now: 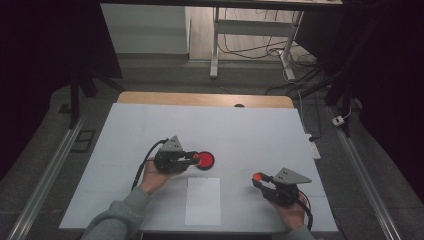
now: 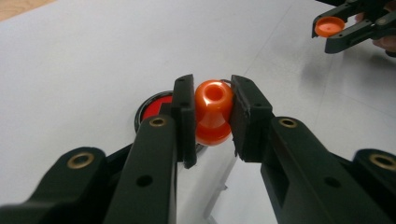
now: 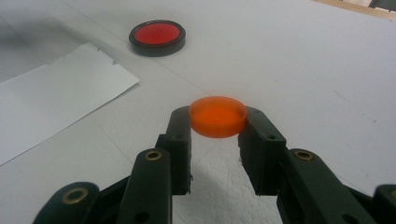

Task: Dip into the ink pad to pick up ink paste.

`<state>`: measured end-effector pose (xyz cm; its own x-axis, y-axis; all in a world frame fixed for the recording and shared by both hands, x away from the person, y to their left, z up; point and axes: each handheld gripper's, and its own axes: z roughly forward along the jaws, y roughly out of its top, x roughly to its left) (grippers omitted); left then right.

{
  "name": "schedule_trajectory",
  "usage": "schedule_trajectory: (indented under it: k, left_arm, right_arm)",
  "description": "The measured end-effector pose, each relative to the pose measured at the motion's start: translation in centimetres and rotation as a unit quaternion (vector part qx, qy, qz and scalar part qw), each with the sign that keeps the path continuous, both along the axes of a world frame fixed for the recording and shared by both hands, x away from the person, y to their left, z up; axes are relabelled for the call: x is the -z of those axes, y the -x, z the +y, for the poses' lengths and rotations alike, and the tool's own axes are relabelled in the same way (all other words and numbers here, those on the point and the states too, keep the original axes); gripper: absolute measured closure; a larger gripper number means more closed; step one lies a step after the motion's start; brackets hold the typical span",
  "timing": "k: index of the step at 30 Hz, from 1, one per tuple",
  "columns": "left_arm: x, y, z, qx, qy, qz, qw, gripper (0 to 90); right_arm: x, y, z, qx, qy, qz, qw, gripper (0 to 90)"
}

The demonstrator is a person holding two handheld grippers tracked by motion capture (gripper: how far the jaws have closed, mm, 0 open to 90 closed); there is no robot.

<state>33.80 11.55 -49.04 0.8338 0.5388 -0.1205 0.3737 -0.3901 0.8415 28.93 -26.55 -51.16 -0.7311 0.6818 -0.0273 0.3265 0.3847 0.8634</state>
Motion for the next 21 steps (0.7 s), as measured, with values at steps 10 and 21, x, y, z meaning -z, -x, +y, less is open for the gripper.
schedule_trajectory:
  k: [10, 21]
  left_arm:
    - [-0.2, 0.4, 0.2, 0.008, 0.013, 0.013, 0.9998, 72.2]
    - [-1.1, 1.9, 0.4, 0.025, 0.034, 0.023, 0.9989, 72.2]
  right_arm:
    - [0.0, -0.1, -0.1, 0.002, 0.001, 0.001, 1.0000, 64.6]
    - [0.0, -0.1, -0.2, 0.002, 0.002, 0.001, 1.0000, 64.6]
